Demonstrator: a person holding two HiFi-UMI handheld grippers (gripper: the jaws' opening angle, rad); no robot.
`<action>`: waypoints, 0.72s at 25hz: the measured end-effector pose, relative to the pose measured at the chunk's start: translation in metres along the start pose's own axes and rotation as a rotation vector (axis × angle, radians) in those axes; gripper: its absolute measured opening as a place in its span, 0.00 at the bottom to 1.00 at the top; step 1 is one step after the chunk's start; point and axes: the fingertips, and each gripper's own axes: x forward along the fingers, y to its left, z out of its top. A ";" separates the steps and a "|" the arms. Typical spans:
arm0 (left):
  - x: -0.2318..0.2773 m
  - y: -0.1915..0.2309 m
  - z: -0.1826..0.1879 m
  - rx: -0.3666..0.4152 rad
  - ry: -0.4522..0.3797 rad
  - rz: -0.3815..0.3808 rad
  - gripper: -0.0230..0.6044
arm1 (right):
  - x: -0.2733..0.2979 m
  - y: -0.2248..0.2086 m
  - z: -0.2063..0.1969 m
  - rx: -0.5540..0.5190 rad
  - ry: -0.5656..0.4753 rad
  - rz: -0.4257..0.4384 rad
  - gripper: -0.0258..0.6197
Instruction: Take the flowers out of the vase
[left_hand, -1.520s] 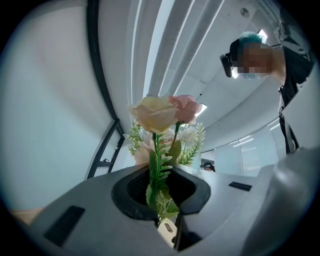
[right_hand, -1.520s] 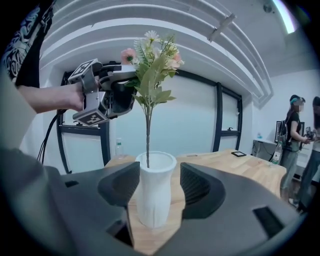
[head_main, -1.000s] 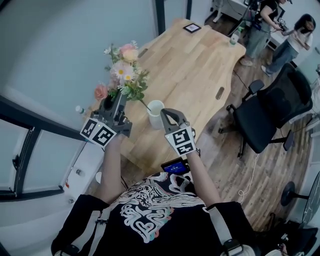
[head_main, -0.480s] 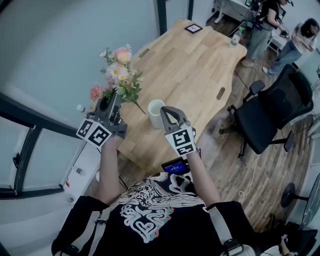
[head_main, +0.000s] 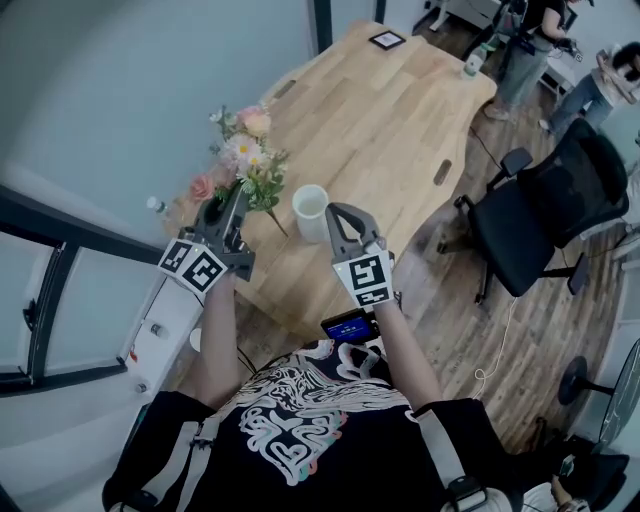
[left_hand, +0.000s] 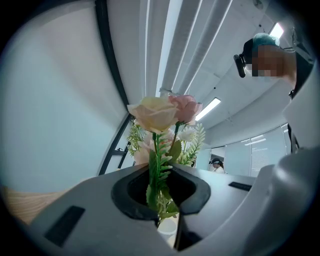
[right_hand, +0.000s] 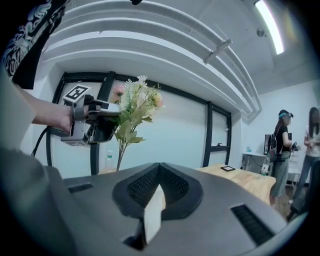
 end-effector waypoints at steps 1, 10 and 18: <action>-0.001 0.002 -0.004 -0.006 0.006 0.004 0.12 | -0.002 -0.001 -0.001 0.019 -0.009 0.003 0.05; -0.004 0.018 -0.034 -0.033 0.054 0.031 0.12 | -0.006 0.002 -0.010 -0.001 -0.006 0.031 0.05; -0.012 0.033 -0.066 -0.089 0.104 0.078 0.12 | -0.006 -0.012 -0.032 0.037 0.052 -0.049 0.05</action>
